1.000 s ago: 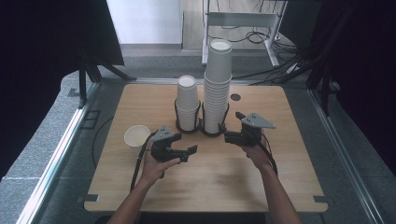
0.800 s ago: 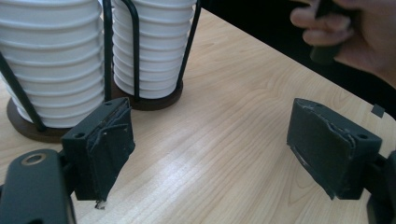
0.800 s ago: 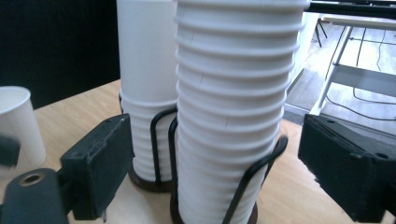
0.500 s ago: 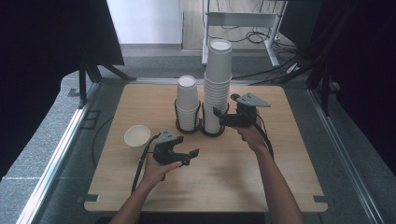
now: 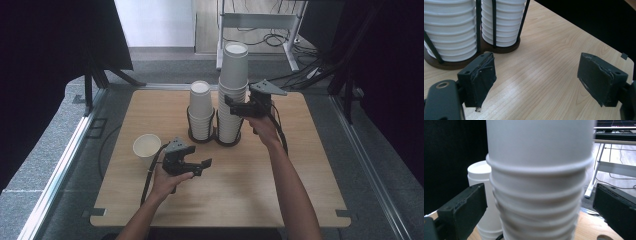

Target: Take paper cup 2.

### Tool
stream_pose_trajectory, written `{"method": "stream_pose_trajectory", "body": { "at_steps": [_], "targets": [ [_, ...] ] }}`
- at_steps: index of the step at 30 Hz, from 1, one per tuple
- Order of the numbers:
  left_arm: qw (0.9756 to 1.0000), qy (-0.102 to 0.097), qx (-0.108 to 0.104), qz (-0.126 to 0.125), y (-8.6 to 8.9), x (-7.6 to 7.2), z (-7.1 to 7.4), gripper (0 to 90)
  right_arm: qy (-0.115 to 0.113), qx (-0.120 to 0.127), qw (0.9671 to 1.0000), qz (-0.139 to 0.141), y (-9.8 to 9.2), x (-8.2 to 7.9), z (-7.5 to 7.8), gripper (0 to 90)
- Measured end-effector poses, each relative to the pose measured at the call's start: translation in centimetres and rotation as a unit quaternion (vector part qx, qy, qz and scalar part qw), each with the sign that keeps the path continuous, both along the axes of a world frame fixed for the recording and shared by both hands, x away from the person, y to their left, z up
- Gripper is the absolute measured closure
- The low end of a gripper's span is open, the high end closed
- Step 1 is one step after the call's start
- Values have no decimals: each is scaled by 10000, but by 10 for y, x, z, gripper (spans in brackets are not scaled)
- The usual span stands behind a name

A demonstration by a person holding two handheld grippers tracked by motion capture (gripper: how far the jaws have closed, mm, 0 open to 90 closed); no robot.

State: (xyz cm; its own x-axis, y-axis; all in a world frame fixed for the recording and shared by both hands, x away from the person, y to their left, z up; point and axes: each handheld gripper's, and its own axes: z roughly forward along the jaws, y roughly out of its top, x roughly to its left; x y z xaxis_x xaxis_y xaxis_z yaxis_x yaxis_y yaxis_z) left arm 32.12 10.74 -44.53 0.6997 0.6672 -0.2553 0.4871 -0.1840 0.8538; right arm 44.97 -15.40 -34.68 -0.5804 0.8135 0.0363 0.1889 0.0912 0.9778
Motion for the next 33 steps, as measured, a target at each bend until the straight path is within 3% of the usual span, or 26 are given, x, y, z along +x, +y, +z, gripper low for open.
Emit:
{"method": "stream_pose_trajectory", "body": {
  "at_steps": [6,15,25,33],
  "targets": [
    [10000,25,-28,-19,0,-1,1,153,17,-32,10000,-2,12,11,6,0],
    [9999,-22,-43,88,2,-1,2,160,103,156,9998,33,12,19,3,26],
    [9989,-300,-283,219,5,-7,16,163,13,165,9998,74,12,16,0,32],
    [9979,-526,-289,250,0,1,36,156,-23,156,9998,124,12,15,0,33]
  ]
}}
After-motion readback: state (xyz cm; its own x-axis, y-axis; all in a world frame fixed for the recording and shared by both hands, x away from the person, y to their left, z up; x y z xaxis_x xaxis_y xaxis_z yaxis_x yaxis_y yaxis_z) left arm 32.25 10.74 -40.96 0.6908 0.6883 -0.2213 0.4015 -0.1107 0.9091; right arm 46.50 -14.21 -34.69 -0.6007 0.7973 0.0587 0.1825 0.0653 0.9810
